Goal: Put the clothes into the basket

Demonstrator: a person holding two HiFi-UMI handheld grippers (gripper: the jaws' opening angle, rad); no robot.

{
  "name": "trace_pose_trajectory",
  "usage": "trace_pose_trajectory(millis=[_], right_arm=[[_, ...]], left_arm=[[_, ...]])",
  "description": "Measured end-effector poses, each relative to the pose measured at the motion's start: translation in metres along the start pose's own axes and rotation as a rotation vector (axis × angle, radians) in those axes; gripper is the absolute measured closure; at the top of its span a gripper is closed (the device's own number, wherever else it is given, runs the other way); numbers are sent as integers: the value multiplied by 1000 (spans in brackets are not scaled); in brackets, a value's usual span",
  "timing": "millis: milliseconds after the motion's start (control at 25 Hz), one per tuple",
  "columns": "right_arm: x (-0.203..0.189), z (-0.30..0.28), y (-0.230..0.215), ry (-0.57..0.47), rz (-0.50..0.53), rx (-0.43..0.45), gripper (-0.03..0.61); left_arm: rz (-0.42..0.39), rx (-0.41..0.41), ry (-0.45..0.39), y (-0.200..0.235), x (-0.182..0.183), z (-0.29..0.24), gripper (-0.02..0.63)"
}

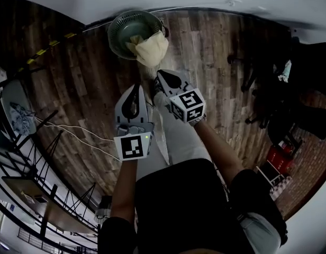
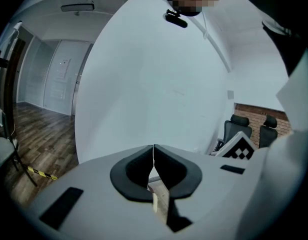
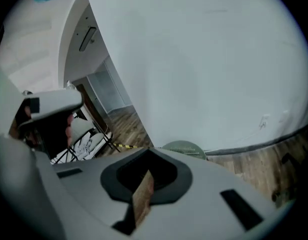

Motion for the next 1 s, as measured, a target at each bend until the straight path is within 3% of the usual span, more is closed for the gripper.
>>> trace_pose_trajectory(millis=[360, 560, 1000], right_arm=[[89, 89, 47, -202, 22, -2, 571], [134, 126, 65, -263, 97, 16, 571], [230, 200, 115, -525, 235, 37, 571]], left_arm=[[-39, -71, -62, -24, 64, 30, 599], [-66, -106, -125, -39, 108, 42, 599], [-99, -184, -270, -78, 196, 87, 599]])
Point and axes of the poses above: the fingertips, and each gripper's own axes: z backward along the fingers, y to its left, x out of its top, the point moved 8 cm from there along z, backward along the fingers, and after that the axes turned 9 degrees about z, right-handed, at the moved point
